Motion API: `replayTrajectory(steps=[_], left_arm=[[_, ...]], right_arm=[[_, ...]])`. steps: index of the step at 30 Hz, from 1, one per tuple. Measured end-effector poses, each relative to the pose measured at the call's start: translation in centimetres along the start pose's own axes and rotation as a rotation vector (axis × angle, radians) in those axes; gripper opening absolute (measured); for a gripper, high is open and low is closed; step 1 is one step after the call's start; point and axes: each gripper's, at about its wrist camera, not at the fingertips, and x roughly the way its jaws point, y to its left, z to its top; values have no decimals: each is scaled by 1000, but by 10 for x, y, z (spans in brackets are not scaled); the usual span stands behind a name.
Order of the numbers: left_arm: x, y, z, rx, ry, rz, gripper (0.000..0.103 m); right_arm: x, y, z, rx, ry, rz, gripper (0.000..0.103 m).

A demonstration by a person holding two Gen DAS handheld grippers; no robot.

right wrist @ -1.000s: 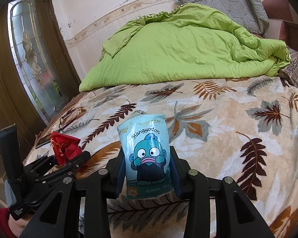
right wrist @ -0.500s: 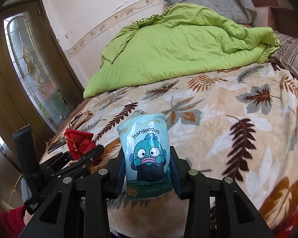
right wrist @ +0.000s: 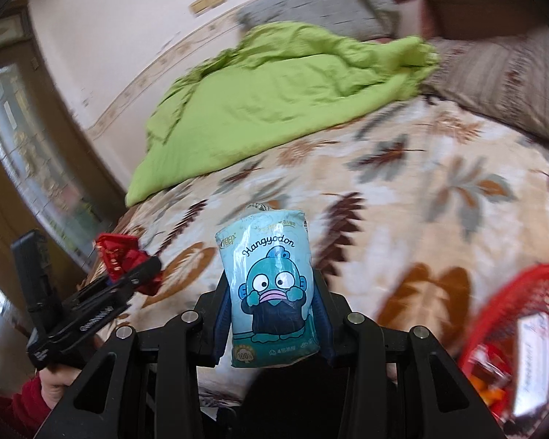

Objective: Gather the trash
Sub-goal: 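Carry both items over the red basket and open both tools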

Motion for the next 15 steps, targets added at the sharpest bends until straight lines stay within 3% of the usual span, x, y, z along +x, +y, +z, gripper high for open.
replayTrajectory(steps=[15], left_arm=[[9,-140,29,192,58,-328,40]], right_arm=[[-123,-91,-1,172,-123,-237,42]])
